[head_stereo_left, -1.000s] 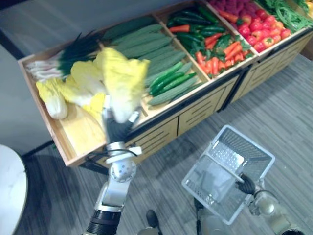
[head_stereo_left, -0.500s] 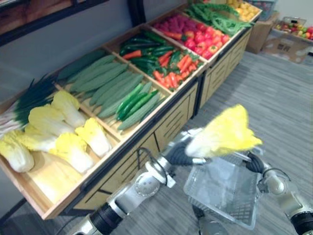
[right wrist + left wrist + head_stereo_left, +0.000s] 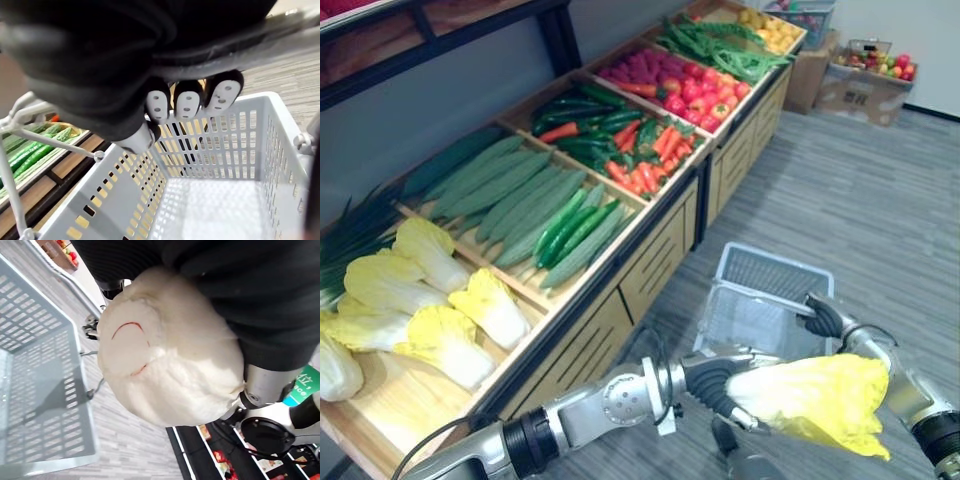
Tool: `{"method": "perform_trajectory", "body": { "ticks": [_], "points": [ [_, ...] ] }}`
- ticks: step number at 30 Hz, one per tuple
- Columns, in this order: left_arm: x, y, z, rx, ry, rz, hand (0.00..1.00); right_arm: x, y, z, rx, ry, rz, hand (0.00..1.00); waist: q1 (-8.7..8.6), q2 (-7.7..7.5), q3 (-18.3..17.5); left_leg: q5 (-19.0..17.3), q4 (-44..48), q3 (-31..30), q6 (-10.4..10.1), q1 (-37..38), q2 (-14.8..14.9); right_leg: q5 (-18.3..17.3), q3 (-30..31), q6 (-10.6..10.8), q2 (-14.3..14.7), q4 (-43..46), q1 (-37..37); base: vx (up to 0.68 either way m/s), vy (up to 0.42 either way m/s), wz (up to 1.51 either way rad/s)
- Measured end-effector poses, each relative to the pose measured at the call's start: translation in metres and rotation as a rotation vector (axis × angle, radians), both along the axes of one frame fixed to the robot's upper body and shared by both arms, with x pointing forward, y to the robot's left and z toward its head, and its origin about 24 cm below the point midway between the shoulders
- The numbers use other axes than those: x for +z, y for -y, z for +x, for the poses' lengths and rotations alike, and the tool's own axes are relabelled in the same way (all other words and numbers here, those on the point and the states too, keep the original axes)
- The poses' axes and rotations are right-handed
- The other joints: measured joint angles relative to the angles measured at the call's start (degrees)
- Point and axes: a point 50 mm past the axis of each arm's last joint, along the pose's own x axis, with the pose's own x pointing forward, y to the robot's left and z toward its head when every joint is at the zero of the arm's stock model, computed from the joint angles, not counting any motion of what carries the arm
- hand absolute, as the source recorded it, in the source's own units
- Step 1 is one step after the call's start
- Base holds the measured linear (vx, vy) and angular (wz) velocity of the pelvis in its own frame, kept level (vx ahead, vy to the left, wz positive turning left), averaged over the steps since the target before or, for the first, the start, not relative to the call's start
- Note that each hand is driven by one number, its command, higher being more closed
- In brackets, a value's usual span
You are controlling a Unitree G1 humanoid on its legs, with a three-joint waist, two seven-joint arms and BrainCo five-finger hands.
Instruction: Pick vegetable in the basket
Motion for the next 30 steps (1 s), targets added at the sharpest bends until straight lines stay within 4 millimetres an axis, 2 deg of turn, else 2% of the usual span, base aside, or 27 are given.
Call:
{"method": "perform_trajectory", "body": {
  "ticks": [8,14,22,30],
  "points": [
    [-0.027,-0.013,0.011,0.046,0.022,0.167,1.0,0.001,-0.003,0.002,0.03,-0.018,-0.017,1.0,-0.63,-0.08,-0.1,-0.8,1.9,2.2,-0.3,0.1,1.1,0.0,1.3,0.0,0.8,0.5,-0.4,-0.03,-0.056,-0.1],
    [-0.047,-0.024,0.021,0.084,0.072,0.31,1.0,0.014,-0.004,0.007,0.056,0.01,-0.018,1.0,-1.0,-0.12,-0.1,-1.0,2.1,3.3,-0.4,0.3,1.1,0.0,2.4,0.0,1.2,0.9,-0.9,-0.04,-0.049,-0.09],
    [-0.064,-0.02,0.039,0.168,0.124,0.407,1.0,0.028,-0.022,0.014,0.134,0.058,0.001,1.0,-2.1,-0.33,-0.2,-1.9,3.2,5.1,-0.8,1.1,1.8,0.0,3.9,0.0,2.1,1.0,-0.8,-0.01,-0.038,-0.11],
    [-0.065,-0.008,0.059,0.33,0.149,0.372,1.0,0.032,-0.039,0.015,0.197,0.064,0.02,1.0,-2.12,-0.42,-0.2,-2.1,3.2,7.2,-1.1,2.2,2.0,0.0,5.7,0.0,3.2,1.5,-1.0,-0.02,-0.033,-0.12]
  ]
}}
